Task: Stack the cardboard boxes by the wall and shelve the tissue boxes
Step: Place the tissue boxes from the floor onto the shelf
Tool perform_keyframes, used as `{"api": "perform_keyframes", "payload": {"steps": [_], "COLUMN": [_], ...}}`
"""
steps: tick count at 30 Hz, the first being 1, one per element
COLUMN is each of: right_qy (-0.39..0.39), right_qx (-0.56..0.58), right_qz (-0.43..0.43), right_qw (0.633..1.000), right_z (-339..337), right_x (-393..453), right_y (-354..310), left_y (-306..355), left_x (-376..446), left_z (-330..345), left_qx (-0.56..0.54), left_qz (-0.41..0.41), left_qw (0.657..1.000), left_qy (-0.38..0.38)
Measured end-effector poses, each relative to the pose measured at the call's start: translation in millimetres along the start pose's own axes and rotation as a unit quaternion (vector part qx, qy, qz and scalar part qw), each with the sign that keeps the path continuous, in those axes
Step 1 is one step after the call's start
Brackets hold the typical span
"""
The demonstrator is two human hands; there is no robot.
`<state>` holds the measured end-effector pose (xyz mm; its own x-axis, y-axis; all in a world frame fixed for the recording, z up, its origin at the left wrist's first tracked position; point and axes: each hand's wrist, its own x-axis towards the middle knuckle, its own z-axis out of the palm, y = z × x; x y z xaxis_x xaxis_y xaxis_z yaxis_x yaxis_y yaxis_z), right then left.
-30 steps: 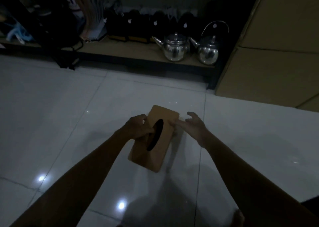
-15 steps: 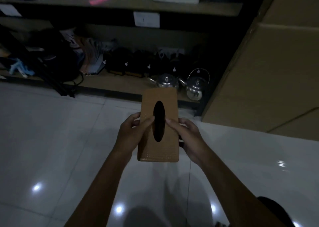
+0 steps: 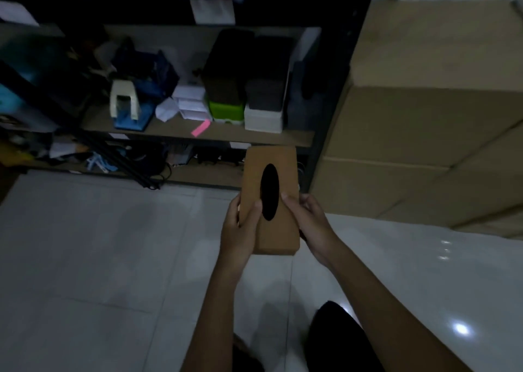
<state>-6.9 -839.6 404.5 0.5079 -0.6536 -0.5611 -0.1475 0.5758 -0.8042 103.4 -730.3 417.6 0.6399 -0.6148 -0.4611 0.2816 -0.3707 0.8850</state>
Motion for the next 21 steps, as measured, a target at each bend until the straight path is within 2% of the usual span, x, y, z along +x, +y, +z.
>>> {"api": "perform_keyframes", "payload": {"steps": [4, 10, 14, 18, 21], "right_qy": [-0.040, -0.018, -0.020, 0.050, 0.099], "right_qx": [-0.037, -0.080, -0.108, -0.152, -0.151], "right_qz": [-0.021, -0.016, -0.058, -0.114, -0.119], "right_qw": [0.998, 0.997, 0.992, 0.981, 0.976], "right_z": [-12.4, -19.9, -7.0, 10.7, 25.6], "right_x": [-51.5, -81.5, -50.8, 4.3, 40.6], "right_y": [-64.8, -109.8, -128.8, -124.7, -118.8], "left_y": [63.1, 115.6, 134.8, 143.7, 150.0], "left_x": [-34.6, -21.5, 36.4, 107.9, 149.1], "left_z": [16.4, 32.8, 41.5, 52.4, 57.4], "left_qx": [-0.024, -0.059, -0.033, -0.020, -0.005], "left_qz": [0.005, 0.010, 0.011, -0.005, -0.033], "left_qw": [0.999, 0.997, 0.999, 0.999, 0.996], "left_qy": [0.025, 0.048, 0.021, -0.028, -0.077]}}
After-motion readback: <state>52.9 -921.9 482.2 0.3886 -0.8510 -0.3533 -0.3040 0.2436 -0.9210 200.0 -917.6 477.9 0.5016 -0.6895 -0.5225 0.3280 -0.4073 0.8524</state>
